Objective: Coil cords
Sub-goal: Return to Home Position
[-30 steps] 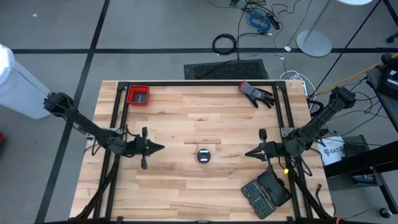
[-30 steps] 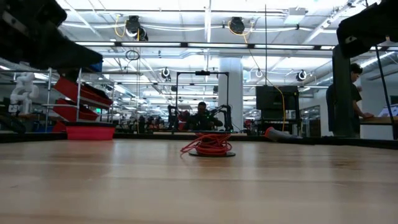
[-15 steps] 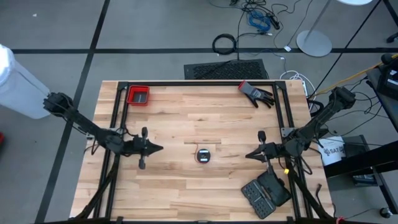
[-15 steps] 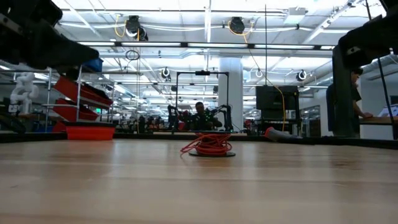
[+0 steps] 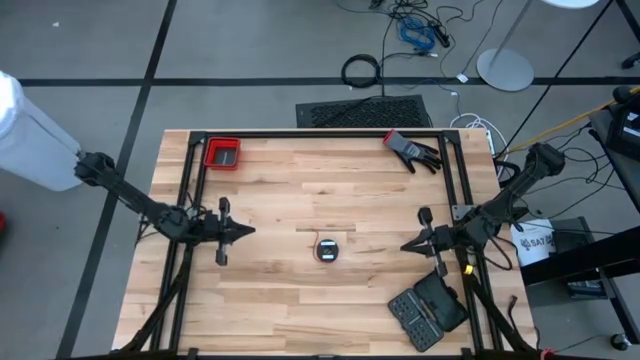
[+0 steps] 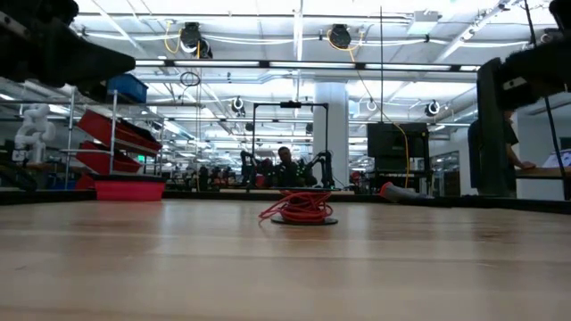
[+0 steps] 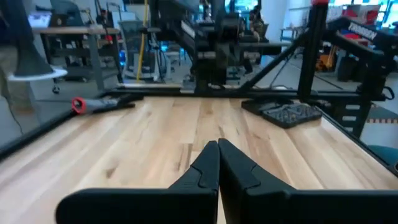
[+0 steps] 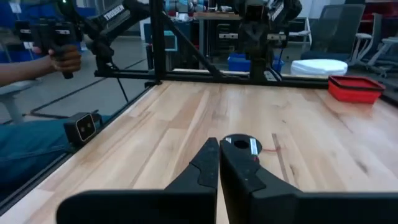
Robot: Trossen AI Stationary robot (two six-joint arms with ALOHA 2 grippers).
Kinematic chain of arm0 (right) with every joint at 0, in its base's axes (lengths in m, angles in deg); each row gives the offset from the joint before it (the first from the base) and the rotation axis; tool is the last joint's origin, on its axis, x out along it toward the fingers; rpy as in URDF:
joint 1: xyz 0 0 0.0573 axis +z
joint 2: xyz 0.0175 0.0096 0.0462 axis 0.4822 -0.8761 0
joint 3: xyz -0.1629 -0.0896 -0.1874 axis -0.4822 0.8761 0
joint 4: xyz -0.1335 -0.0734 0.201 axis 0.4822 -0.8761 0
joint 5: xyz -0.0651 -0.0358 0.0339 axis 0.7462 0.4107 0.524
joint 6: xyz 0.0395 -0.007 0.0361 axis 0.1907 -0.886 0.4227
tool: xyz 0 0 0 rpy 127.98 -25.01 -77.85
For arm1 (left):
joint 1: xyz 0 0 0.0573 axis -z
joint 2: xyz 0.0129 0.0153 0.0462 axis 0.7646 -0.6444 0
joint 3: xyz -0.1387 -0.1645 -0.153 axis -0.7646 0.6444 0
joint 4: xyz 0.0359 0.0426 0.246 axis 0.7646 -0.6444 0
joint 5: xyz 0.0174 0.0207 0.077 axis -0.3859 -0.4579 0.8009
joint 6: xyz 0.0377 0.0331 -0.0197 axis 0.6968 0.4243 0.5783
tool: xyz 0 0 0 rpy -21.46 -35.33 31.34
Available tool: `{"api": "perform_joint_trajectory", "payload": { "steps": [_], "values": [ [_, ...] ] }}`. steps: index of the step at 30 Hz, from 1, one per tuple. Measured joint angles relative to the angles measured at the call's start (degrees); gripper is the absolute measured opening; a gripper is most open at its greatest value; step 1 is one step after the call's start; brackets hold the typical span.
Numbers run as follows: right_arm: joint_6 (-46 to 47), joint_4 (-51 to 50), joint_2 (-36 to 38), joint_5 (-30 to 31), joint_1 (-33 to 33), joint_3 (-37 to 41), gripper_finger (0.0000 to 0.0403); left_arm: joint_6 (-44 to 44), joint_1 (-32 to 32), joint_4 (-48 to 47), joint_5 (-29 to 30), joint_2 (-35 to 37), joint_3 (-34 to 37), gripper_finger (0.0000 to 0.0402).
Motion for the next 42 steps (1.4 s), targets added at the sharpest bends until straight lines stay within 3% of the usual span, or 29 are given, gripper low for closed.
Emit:
{"api": "perform_joint_trajectory", "payload": {
  "steps": [4,12,22,28,39,42],
  "values": [
    [3.42,-5.42,3.82,0.00,-0.44,0.46,0.0000,4.28,-0.02,-1.42,1.38,4.64,0.00,0.0002],
    [-3.78,-5.55,9.02,-0.22,-1.94,0.46,0.0000,9.78,-0.20,-7.51,4.53,13.76,0.00,0.0002],
    [-6.44,-12.27,18.96,-2.78,-2.41,0.44,0.0000,6.32,-0.20,-21.84,3.36,24.90,0.00,0.0002],
    [-8.30,-15.92,24.50,-3.24,-3.38,-0.04,0.0000,6.47,-0.20,-22.67,2.76,27.21,0.00,0.0002],
    [-5.82,-21.29,24.48,-4.35,-3.63,-2.53,0.0000,7.75,-0.20,-22.68,2.88,27.53,0.01,0.0002],
    [-5.24,-22.26,24.48,-4.08,-4.29,-2.53,0.0000,8.15,-0.46,-22.82,6.35,27.53,0.02,0.0002]
  ]
}}
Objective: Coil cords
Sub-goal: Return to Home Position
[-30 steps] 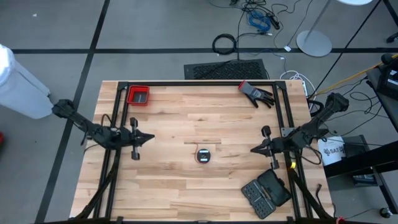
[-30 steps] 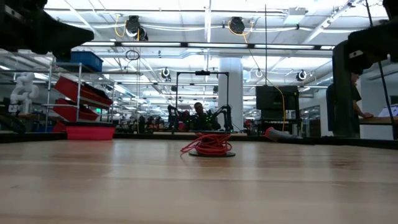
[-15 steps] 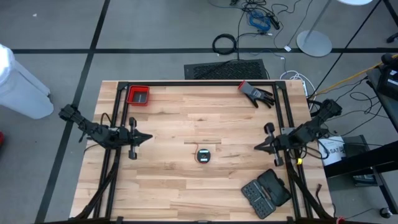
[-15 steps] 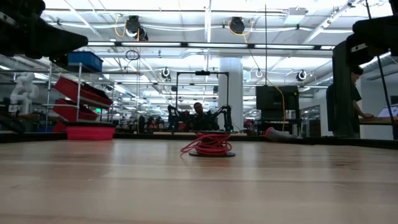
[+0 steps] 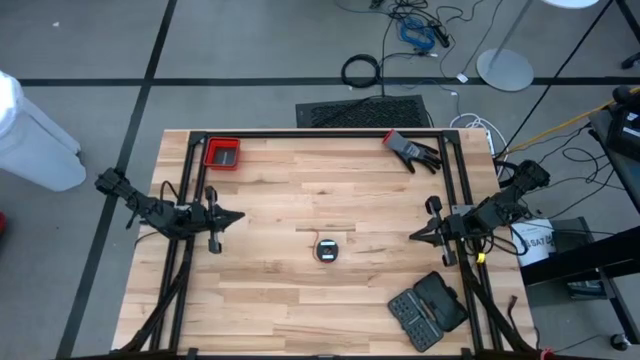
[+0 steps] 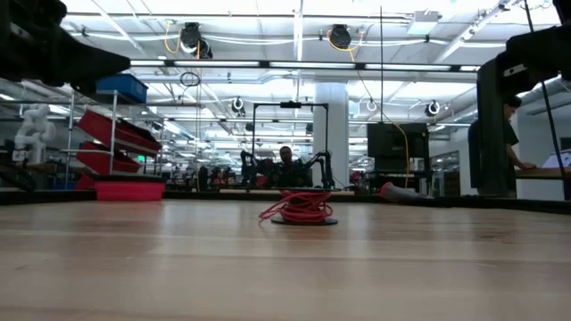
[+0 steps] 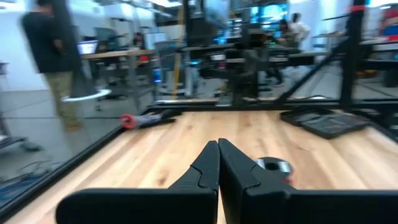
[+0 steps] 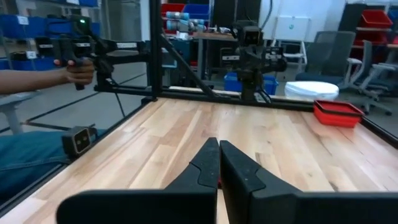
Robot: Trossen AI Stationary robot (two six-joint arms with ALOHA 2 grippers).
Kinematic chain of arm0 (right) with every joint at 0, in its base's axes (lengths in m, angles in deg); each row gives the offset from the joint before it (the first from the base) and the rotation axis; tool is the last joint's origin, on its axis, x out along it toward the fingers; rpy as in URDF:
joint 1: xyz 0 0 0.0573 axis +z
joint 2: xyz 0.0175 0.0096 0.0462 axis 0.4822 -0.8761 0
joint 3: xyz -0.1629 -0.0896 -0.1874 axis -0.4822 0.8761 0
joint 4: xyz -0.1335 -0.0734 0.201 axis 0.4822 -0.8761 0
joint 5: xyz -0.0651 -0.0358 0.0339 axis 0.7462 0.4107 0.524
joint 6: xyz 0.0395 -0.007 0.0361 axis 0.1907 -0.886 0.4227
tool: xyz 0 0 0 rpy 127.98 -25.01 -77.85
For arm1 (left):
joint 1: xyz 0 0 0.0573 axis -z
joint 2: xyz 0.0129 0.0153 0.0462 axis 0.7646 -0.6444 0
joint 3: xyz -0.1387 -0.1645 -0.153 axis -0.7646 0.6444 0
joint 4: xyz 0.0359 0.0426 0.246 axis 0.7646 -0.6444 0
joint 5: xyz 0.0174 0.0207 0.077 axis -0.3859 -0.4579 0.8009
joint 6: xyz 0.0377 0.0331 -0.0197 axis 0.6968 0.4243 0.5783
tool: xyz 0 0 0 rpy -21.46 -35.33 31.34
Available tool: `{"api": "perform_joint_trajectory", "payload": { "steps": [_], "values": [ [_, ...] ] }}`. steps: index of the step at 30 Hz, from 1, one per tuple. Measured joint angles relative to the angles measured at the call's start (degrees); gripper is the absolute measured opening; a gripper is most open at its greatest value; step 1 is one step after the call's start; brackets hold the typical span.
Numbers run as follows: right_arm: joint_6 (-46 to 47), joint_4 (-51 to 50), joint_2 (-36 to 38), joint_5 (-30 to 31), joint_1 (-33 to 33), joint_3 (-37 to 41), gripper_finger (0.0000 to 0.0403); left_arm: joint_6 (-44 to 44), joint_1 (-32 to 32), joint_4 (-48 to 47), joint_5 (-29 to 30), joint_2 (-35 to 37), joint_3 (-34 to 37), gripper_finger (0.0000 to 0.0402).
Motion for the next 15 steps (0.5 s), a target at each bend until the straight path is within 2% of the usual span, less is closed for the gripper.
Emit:
{"api": "perform_joint_trajectory", "payload": {
  "steps": [3,7,12,15],
  "values": [
    [0.65,-0.71,0.00,0.04,-1.25,0.00,0.0000,0.02,-1.34,-0.05,0.91,0.02,0.00,0.0002],
    [-0.73,0.14,0.00,-0.59,-3.78,0.00,0.0000,-0.30,-3.25,0.02,-1.47,0.02,0.00,0.0002],
    [-0.42,1.67,0.00,-8.23,-8.06,0.00,0.0000,-1.55,-4.77,0.08,-2.70,0.02,0.00,0.0002],
    [-0.43,1.91,0.00,-9.50,-10.76,0.27,0.0000,-1.72,-5.11,0.08,-3.29,0.02,0.00,0.0002]
  ]
}}
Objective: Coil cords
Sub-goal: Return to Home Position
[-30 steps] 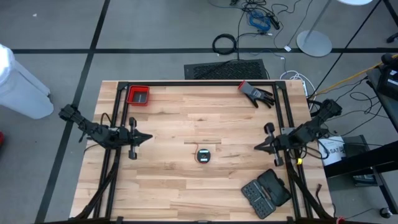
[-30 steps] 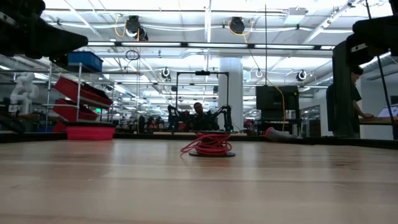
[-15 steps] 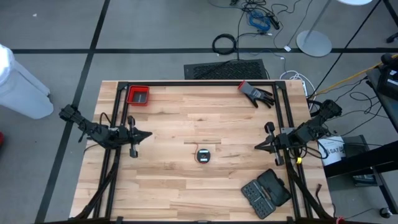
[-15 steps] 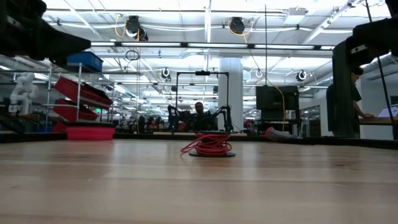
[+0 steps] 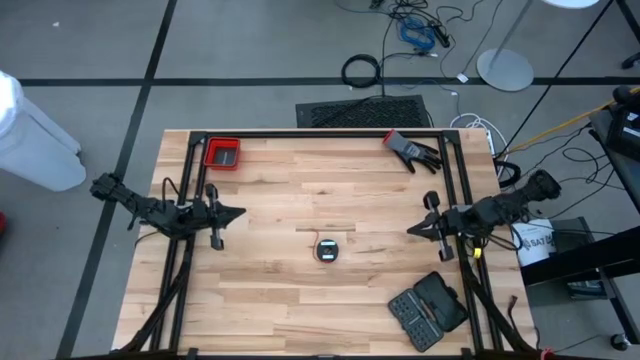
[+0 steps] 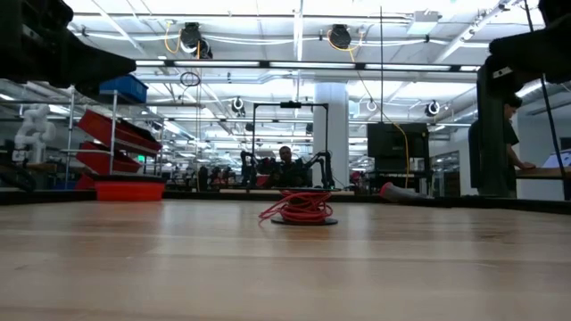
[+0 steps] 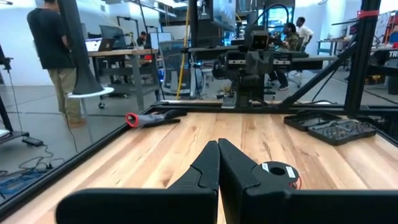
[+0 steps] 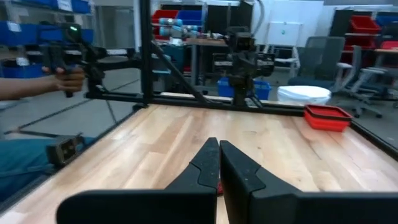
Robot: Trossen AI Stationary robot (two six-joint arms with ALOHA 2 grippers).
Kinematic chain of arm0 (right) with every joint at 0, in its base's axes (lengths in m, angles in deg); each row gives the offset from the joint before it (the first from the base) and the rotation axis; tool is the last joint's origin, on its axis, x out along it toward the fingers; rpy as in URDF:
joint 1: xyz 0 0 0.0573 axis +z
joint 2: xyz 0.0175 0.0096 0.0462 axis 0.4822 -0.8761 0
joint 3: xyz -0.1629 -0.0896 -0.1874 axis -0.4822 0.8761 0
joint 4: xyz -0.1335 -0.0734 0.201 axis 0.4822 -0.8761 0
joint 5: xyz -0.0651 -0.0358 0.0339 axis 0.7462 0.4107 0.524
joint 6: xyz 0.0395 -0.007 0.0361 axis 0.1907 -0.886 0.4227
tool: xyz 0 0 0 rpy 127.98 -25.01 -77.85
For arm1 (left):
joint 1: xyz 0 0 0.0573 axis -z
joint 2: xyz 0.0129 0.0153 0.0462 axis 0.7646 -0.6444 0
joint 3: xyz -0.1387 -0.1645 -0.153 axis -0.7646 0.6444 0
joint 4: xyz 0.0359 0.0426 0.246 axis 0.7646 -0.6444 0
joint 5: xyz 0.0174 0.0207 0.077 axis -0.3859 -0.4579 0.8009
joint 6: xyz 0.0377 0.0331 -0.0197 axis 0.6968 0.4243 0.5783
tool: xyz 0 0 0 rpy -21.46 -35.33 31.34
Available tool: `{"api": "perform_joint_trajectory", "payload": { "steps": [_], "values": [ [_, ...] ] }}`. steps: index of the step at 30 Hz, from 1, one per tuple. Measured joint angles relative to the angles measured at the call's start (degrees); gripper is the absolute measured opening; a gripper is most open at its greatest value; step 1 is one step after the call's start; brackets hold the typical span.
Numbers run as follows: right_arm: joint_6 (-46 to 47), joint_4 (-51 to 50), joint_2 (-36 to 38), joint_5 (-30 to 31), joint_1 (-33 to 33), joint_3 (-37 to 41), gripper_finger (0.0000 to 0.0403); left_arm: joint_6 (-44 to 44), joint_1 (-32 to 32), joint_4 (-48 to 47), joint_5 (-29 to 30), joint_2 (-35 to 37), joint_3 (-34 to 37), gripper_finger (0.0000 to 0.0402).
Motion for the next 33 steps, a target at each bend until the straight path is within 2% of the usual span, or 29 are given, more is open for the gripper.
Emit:
{"api": "perform_joint_trajectory", "payload": {
  "steps": [9,20,23,33],
  "values": [
    [-0.65,0.26,0.00,-7.81,-10.12,0.59,0.0000,2.88,-0.80,0.09,-0.75,0.00,0.00,0.0002],
    [-0.21,0.23,-0.02,-20.40,-23.58,0.61,0.0000,3.36,-7.71,-0.06,-10.61,-0.01,0.00,0.0002],
    [-0.21,-0.12,-0.03,-22.15,-25.67,0.63,0.0000,3.44,-10.59,-0.13,-12.31,0.00,0.00,0.0002],
    [0.25,-0.63,-0.04,-26.50,-30.88,0.69,0.0000,2.81,-21.08,-0.55,-25.10,0.00,0.00,0.0002]
  ]
}}
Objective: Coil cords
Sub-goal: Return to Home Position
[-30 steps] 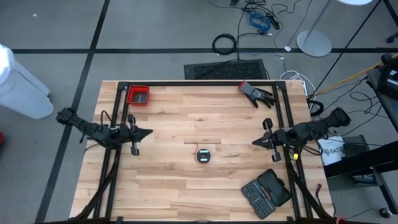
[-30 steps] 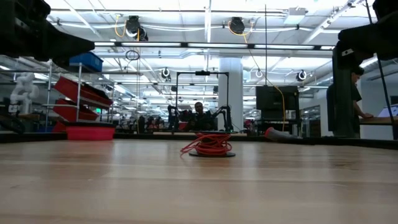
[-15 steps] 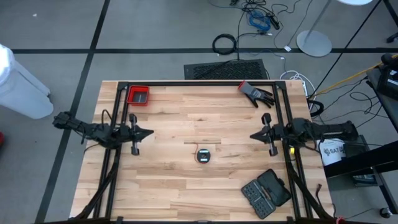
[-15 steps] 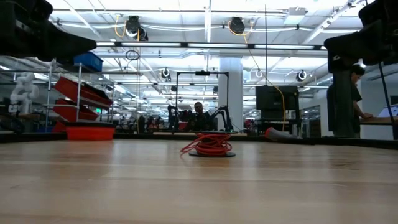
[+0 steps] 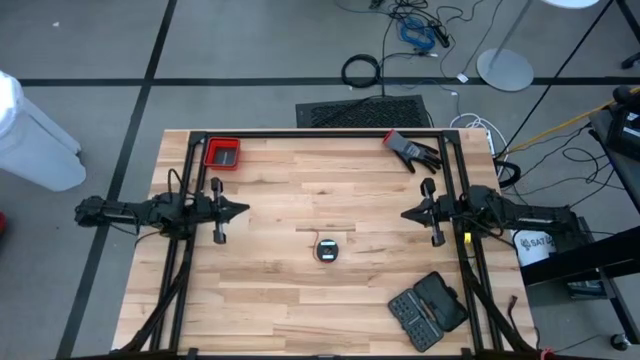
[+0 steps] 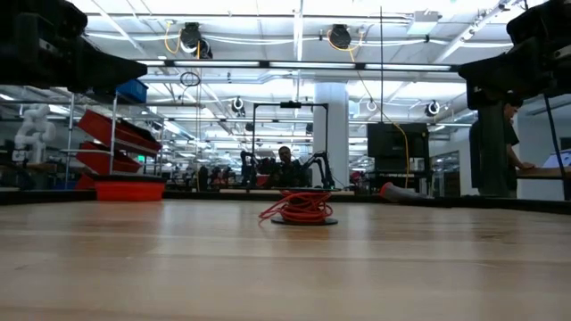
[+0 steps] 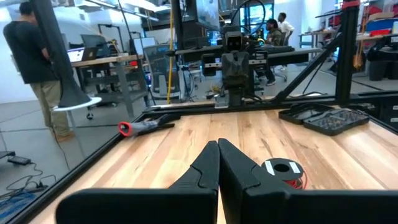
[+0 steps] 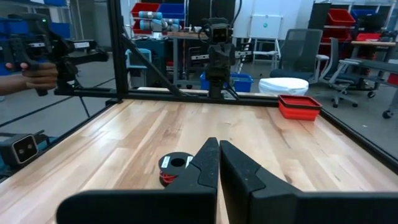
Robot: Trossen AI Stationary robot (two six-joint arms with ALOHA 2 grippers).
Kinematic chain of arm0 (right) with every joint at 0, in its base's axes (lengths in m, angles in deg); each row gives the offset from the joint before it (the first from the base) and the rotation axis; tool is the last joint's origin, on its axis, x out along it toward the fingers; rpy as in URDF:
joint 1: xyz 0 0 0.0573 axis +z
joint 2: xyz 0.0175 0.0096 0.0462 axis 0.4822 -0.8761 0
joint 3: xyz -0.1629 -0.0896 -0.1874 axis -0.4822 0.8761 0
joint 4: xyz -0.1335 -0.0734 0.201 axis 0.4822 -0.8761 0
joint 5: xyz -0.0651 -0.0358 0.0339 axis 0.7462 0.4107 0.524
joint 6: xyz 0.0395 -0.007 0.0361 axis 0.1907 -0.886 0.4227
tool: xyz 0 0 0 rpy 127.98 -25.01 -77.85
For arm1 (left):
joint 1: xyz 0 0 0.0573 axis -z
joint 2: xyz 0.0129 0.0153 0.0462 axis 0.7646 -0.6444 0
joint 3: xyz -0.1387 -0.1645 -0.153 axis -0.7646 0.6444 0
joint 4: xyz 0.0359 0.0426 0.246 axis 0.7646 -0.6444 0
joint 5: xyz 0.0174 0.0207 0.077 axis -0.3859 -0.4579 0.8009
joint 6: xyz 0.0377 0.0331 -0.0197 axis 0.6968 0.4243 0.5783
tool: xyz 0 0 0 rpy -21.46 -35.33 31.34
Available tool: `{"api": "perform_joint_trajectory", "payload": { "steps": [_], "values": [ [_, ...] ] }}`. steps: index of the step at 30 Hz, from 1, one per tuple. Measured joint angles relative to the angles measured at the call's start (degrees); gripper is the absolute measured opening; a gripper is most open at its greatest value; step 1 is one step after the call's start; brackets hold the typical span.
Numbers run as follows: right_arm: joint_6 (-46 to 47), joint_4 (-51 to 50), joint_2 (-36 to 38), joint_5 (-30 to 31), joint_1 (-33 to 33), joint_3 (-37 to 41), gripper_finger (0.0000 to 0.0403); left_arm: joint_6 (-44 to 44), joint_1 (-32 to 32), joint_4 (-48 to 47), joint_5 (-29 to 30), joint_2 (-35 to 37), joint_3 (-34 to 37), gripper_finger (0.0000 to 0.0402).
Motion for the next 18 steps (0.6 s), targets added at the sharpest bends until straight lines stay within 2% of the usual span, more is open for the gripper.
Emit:
{"api": "perform_joint_trajectory", "payload": {
  "steps": [7,12,18],
  "values": [
    [0.31,-0.25,0.00,-2.62,-2.70,0.00,0.0000,-1.55,-7.06,-1.42,-7.12,-0.02,0.00,0.0002],
    [0.28,-0.93,0.00,-3.50,-3.75,0.00,0.0000,-3.62,-10.89,-2.37,-9.80,-0.13,0.00,0.0002],
    [0.62,-1.03,-0.07,-3.12,-4.61,0.00,0.0000,-5.22,-12.52,-2.71,-11.40,-0.13,0.00,0.0002]
  ]
}}
